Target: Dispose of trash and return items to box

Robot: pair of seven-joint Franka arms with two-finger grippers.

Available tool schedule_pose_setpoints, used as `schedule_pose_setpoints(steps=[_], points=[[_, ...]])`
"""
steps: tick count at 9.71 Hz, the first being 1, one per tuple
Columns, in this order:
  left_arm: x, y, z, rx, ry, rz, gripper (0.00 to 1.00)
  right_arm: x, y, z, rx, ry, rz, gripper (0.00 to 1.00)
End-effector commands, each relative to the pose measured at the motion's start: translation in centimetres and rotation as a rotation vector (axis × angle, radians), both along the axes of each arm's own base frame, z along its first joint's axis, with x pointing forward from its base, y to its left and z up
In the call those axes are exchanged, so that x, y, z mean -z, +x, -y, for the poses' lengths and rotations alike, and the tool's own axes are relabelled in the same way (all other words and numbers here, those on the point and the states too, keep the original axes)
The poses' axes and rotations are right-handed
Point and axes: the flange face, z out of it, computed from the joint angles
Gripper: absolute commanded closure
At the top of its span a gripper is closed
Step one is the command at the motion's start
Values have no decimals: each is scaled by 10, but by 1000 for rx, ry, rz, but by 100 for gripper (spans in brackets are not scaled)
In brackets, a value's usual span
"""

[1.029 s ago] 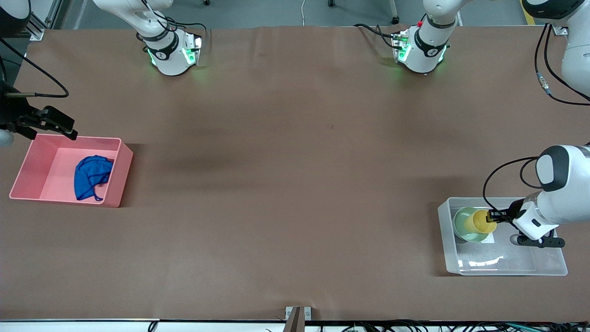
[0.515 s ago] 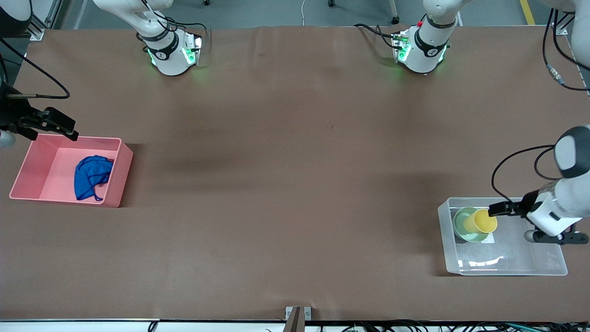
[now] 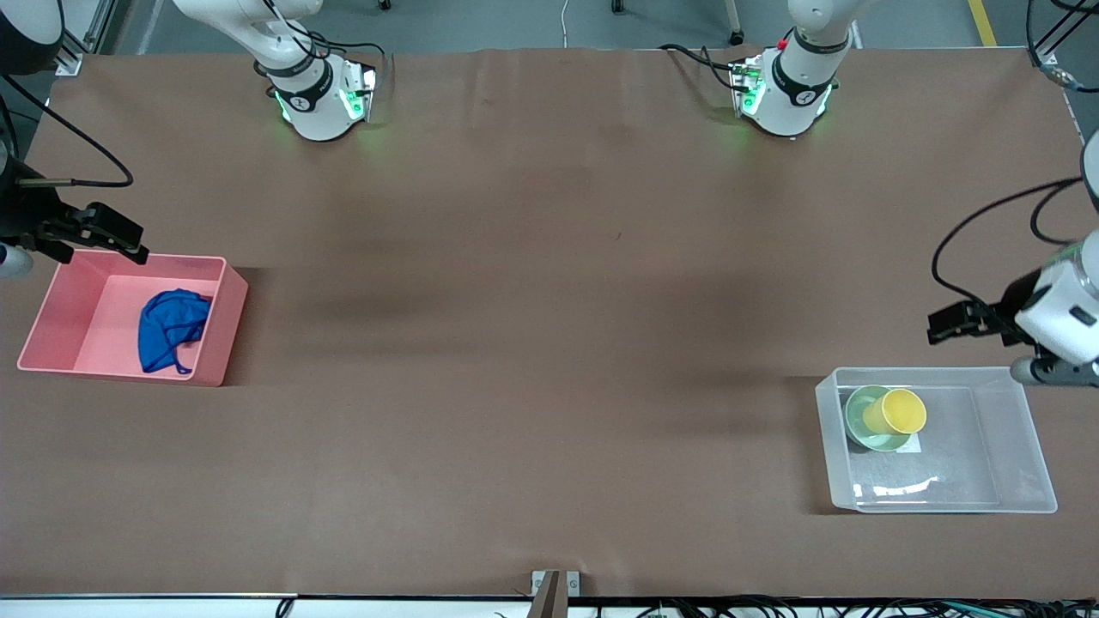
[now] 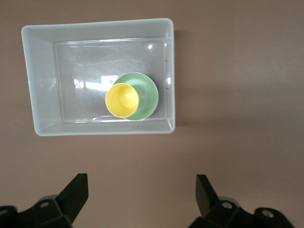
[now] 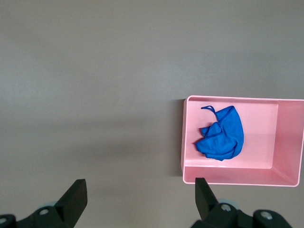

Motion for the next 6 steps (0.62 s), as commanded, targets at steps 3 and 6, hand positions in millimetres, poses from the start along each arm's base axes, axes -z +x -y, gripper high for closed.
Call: schedule_pose_setpoints(steps=[3,6], points=[[-28,-28,49,61,17,-6,0,2,-1,1,5,-7,6,0],[-66,-49,63,26,51,35,0,2,-1,2,9,-7,6,0]])
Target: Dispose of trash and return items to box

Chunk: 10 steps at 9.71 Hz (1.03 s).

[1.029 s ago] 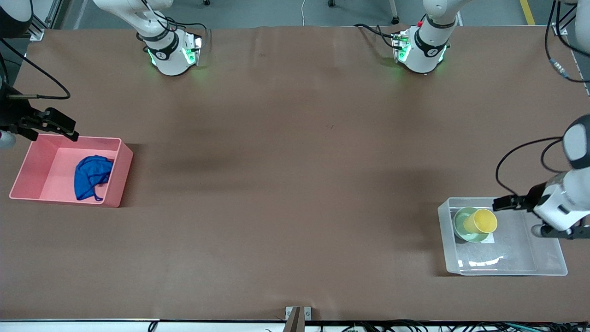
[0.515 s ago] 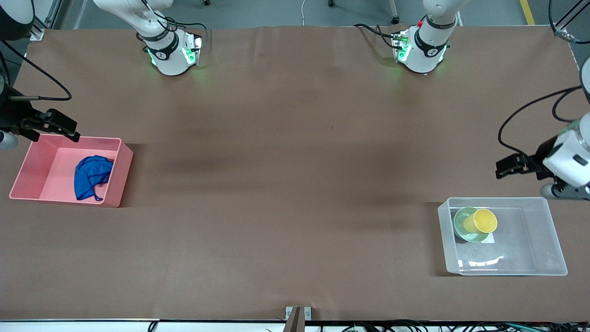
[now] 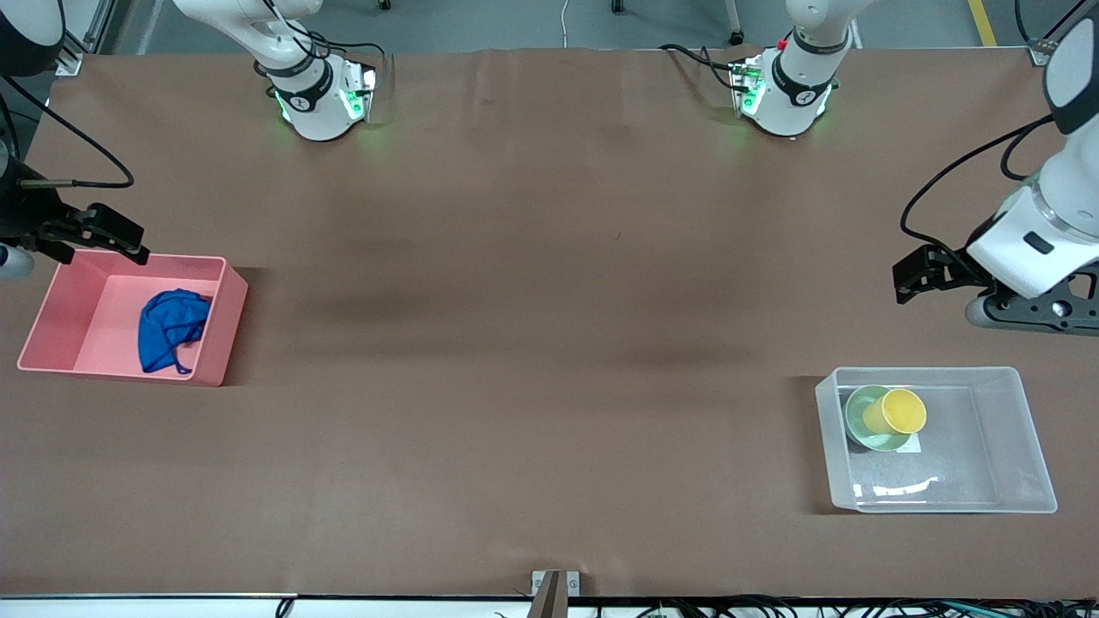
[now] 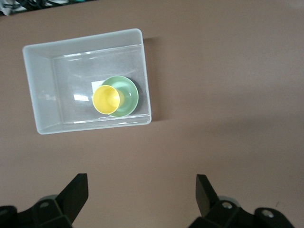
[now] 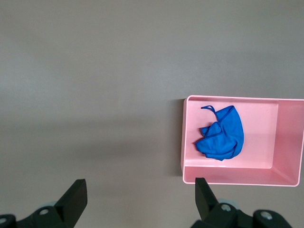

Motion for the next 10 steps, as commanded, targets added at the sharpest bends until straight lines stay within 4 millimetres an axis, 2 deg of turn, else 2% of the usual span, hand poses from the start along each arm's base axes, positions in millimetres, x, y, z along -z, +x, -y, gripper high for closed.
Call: schedule_pose_setpoints(steps=[1,3,5,7,8,10], points=[[-15,-28,-8,-56,-24,-50,0,0,-2,2,7,-7,8,0],[-16,-53,-19,-60,13,-77,0,0,-2,3,9,-7,7,0],[-19,-68,-40,-42,-43,-74,0,0,-2,3,9,-7,7,0],[-20,-89,-29,-21,-39,-54,0,0,-2,3,9,-7,7,0],[-22,-91,-22,-22,-41,-55,0,0,-2,3,9,-7,7,0],[-30,-91,-20,-59,-46,-38,0,1,-2,3,10,-7,5,0]])
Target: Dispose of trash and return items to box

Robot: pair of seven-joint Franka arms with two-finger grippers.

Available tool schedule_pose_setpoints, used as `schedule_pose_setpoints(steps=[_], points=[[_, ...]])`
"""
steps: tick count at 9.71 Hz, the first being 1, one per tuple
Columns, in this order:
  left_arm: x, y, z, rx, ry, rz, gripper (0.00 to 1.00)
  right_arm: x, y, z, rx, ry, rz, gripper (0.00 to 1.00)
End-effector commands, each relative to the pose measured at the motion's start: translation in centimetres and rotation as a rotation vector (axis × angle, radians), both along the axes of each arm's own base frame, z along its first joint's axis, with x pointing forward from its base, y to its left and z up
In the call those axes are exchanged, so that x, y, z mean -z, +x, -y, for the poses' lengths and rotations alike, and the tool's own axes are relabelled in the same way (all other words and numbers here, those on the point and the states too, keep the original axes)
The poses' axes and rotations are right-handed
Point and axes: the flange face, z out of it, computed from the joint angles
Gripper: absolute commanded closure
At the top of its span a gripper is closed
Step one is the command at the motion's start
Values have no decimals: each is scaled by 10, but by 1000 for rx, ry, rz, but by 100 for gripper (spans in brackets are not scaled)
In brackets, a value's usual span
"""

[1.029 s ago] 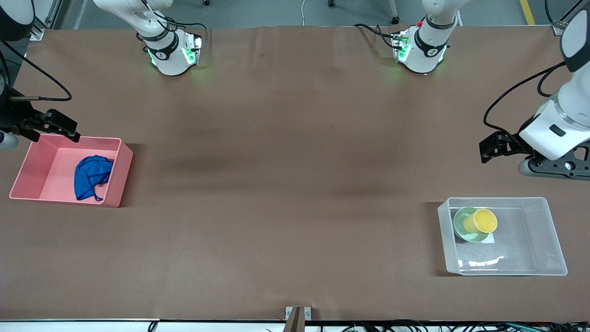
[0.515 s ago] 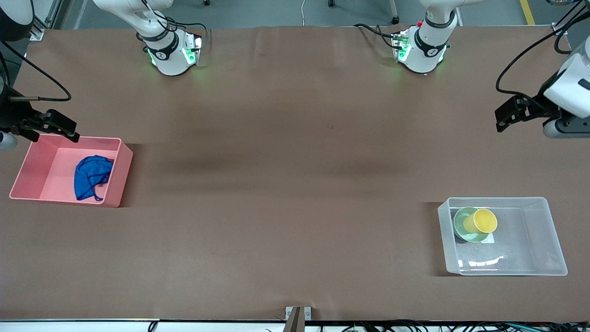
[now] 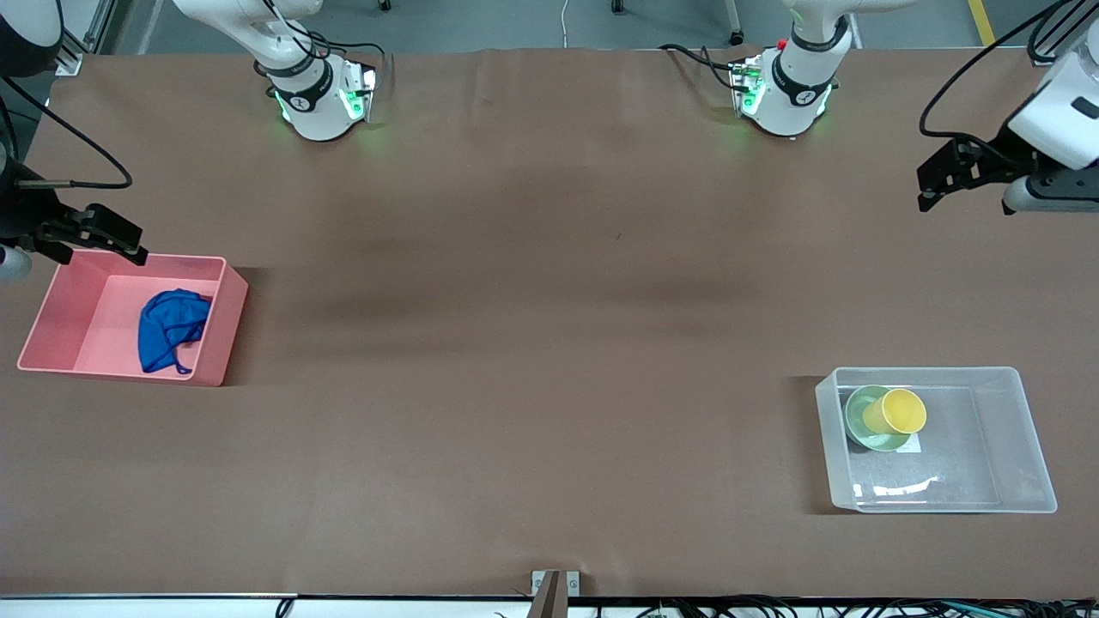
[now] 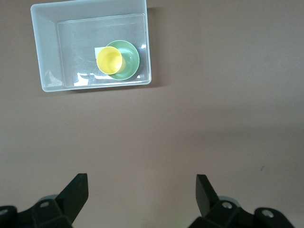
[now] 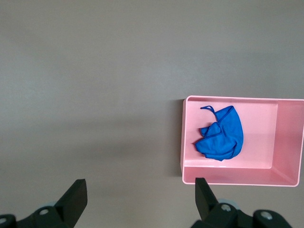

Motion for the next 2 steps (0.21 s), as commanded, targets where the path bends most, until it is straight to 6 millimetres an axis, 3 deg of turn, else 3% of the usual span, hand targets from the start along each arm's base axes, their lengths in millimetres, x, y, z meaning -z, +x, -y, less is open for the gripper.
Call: schedule_pose_setpoints(steps=[1,2], points=[[7,3,0,-21,-18,-4,0,1,-2,2,7,-7,3,0],[5,3,2,-19,-16,-19,0,1,-2,2,7,-7,3,0]])
